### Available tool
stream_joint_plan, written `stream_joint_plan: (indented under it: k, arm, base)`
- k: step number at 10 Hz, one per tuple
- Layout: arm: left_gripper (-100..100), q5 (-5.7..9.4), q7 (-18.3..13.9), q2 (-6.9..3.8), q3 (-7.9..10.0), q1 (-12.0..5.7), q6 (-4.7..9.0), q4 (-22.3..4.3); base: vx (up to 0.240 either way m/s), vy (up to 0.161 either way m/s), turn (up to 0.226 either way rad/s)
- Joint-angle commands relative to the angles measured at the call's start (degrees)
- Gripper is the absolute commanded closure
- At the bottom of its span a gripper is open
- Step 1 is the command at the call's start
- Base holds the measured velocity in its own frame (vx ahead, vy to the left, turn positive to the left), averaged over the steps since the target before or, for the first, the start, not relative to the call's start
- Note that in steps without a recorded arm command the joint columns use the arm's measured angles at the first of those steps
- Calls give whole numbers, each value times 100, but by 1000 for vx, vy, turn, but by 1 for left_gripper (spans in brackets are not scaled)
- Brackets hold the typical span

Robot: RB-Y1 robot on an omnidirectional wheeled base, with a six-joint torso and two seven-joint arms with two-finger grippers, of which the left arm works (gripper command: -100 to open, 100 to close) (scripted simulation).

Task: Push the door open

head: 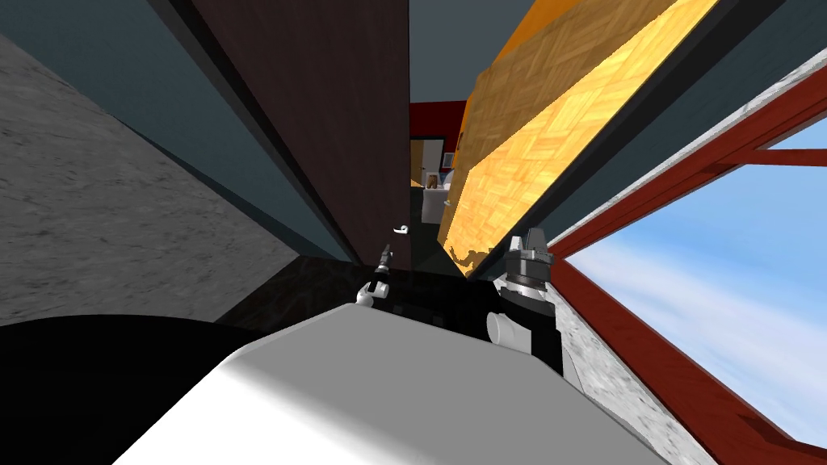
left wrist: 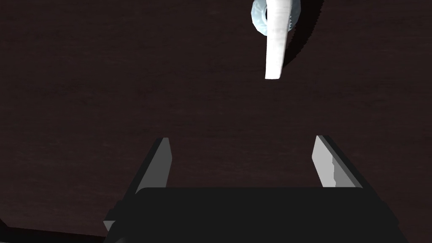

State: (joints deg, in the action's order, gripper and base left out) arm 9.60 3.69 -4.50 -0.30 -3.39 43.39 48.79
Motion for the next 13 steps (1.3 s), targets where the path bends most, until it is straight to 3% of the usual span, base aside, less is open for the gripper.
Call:
stream_joint_plan:
  k: [1,11,13]
  arm:
    - [-100,32,13,17,-2,-127,62,-272]
    - [-100,162,66,105,-39,-500,175,-1130]
    - [-100,156,56,69,-21,-485,204,-1121]
  base:
    - [86,12,-12]
    - [82,14,-10]
    - [100,5,-17]
